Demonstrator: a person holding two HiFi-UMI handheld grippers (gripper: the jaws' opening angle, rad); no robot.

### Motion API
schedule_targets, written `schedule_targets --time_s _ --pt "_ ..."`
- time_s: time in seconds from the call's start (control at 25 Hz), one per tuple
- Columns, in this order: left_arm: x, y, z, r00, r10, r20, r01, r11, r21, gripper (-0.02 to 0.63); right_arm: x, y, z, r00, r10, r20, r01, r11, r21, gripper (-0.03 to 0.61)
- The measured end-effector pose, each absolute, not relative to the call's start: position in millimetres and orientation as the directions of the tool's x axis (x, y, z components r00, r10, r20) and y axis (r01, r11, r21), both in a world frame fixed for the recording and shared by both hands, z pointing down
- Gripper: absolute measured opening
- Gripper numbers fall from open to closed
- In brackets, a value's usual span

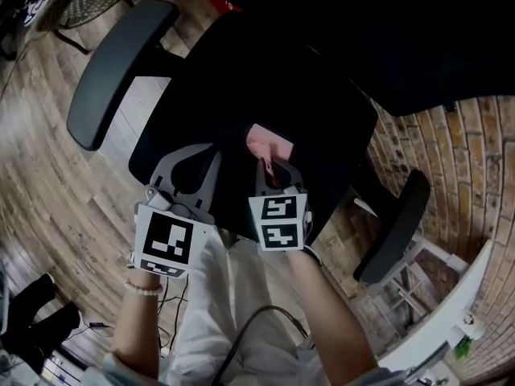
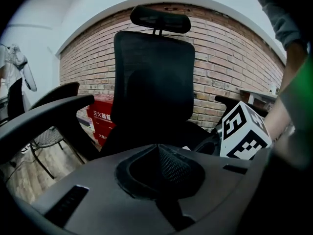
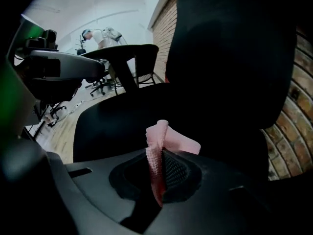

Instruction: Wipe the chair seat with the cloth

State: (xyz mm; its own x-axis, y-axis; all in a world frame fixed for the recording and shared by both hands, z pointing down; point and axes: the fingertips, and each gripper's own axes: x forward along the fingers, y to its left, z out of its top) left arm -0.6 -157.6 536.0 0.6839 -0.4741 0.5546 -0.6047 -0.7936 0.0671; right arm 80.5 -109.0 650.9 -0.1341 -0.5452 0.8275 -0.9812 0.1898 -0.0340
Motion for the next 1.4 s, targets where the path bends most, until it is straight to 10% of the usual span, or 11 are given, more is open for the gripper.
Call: schedule_targets --time_s 0.6,1.4 --pt "64.3 -150.3 524.9 0.757 -0.377 0.533 -0.495 -0.864 0.093 0.018 189.4 -33.3 636.0 0.127 -0.473 0.872 -0.981 -0.192 0.039 0.054" --pt "-44.0 -149.4 530.5 0.644 -0.521 0.561 -0.658 -0.750 0.059 0.018 33.1 -38.6 648.7 -0.188 -0.487 0.853 -0.982 0.101 -0.159 0.054"
